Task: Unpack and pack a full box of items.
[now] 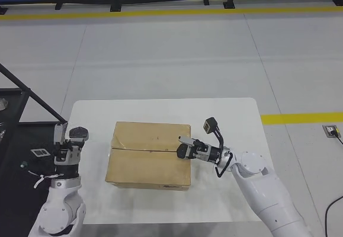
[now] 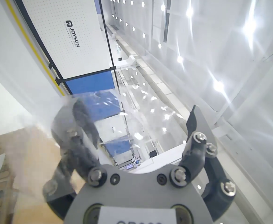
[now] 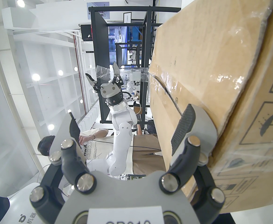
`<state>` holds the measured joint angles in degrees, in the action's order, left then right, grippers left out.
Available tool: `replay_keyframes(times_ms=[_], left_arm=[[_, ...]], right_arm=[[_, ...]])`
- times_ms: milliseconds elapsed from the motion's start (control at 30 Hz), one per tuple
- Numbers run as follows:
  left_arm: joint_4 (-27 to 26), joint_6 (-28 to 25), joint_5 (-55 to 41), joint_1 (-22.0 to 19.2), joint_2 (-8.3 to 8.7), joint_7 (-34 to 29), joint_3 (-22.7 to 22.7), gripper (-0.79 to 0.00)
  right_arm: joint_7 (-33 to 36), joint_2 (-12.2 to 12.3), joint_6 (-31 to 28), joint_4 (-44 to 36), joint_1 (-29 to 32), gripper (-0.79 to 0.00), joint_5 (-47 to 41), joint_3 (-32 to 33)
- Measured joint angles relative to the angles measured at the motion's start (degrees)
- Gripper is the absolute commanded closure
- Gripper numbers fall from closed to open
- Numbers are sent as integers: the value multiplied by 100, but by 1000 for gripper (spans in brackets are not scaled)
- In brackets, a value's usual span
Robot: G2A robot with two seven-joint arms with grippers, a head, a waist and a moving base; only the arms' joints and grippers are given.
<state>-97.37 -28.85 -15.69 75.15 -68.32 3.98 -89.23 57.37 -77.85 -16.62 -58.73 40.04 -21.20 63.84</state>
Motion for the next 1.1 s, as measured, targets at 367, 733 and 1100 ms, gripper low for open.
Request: replay_keyframes(times_ms=[367,733,1100], left_arm=[[-374,-13,21,26,-64,-315,205,-785],[-681,154,302,-61,-145,-420,563,-785],[-606,333,566,-325,-238,-430,970,-785]], right_arm=[[0,0,0,0,0,-785,0,0],[-29,1,-7,-40,23,-785,9,1],[-266,127,-31,-1071,589,-785,182,262]])
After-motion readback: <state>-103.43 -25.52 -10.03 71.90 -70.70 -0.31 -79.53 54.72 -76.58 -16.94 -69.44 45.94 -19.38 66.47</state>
